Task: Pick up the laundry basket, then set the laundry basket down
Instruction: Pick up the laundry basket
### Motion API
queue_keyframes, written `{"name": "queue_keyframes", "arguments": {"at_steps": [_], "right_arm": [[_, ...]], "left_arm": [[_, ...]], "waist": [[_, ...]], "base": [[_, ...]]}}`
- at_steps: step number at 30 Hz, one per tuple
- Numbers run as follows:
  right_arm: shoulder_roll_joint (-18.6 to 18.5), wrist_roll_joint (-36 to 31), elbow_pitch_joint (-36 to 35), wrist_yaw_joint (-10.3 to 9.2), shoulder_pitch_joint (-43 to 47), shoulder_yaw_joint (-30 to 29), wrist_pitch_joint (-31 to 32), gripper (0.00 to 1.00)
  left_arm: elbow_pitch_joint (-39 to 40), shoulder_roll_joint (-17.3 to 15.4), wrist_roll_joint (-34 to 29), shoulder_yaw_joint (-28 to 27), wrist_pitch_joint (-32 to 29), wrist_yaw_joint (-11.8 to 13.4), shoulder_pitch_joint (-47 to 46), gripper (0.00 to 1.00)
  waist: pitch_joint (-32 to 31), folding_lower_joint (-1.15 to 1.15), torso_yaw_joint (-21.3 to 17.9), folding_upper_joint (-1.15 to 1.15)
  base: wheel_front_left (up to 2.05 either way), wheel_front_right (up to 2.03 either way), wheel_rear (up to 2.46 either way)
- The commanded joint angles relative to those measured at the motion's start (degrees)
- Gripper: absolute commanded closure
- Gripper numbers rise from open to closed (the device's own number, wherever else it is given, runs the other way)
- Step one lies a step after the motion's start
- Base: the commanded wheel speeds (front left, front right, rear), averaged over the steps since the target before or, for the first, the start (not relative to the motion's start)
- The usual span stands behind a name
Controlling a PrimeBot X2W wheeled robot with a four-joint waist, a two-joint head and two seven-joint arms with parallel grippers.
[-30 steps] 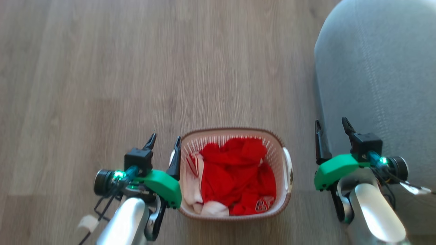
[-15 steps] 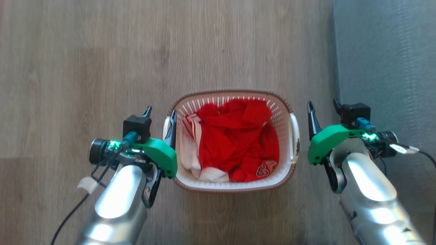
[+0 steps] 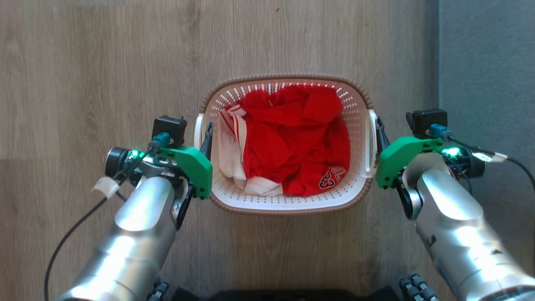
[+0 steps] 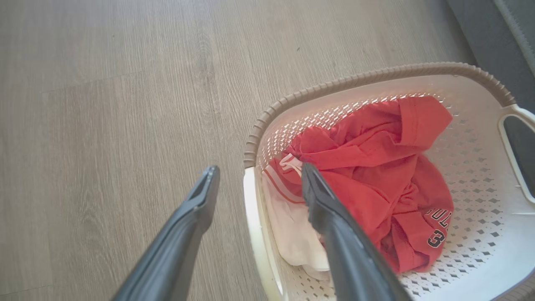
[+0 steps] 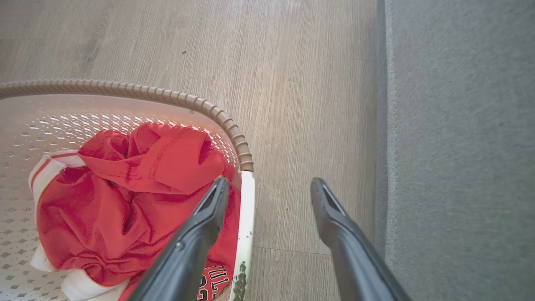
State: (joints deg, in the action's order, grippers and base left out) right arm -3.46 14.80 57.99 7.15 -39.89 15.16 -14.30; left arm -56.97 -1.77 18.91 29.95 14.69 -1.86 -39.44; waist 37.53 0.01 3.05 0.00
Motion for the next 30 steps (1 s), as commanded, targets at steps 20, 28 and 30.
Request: {"name": "queue_keyframes", "arguments": {"at_steps": [20, 28, 30], "right_arm": [[0.6, 9.3, 6.3, 0.34, -4.8, 9.9, 3.4, 0.0], [0.6, 12.3, 7.3, 0.34, -5.6, 12.5, 5.3, 0.0], [0.6, 12.8, 7.9, 0.34, -6.1, 12.7, 5.6, 0.0]], "left_arm": [[-11.6, -1.1, 10.9, 10.9, -0.6, -2.7, -6.8, 0.0], [-13.2, -1.1, 14.1, 14.7, -2.9, -3.5, -8.5, 0.0], [-13.5, -1.1, 14.9, 15.4, -3.9, -3.0, -9.1, 0.0]], "waist": [[6.6, -0.01, -0.1, 0.0], [8.1, -0.01, -0.3, 0.0], [8.8, -0.01, -0.1, 0.0]], "base": [[0.0, 0.0, 0.0], [0.0, 0.0, 0.0], [0.0, 0.0, 0.0]]}}
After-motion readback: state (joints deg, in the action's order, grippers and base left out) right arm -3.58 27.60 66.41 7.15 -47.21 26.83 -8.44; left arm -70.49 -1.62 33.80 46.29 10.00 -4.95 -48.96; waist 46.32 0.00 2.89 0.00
